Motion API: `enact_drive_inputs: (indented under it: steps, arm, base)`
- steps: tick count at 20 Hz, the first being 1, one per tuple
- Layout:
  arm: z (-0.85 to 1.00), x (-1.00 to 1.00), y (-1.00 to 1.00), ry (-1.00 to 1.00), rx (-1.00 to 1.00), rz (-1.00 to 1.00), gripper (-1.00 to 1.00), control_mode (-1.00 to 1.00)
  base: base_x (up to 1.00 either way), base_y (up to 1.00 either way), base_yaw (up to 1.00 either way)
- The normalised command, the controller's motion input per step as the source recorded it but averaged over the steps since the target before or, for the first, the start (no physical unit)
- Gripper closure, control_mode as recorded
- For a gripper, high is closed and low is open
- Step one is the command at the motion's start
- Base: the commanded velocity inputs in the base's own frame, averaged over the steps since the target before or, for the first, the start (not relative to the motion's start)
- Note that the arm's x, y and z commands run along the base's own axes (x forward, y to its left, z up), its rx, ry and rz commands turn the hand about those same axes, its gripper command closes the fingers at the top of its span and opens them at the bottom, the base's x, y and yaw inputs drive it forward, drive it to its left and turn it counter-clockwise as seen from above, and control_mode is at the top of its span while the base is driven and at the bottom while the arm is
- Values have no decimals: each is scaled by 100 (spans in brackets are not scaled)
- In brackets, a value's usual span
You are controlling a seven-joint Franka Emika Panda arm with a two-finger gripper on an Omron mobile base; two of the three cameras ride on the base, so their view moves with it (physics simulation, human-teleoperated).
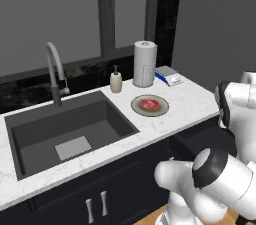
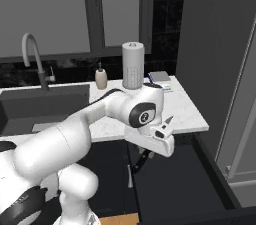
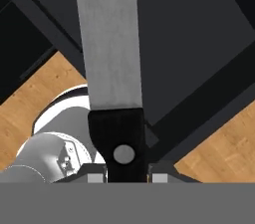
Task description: Pick up the knife from the drawer and place it on the cutting board. Then place the meat from the plate to the cutting board.
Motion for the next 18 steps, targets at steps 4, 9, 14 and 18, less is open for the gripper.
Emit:
enact_drive_inputs:
  steps: [4,9,14,18]
  arm:
    - [79,13,81,-2,-9,1,100,-100]
    - [59,9,59,-1,-5,2,100,-100]
    - [15,0,26,-1,-3,5,100,100]
    - [0,0,0,0,0,0,100,100]
  base:
    - [0,0,0]
    - [0,0,0]
    - [-15,52,17]
    - [-43,100,47]
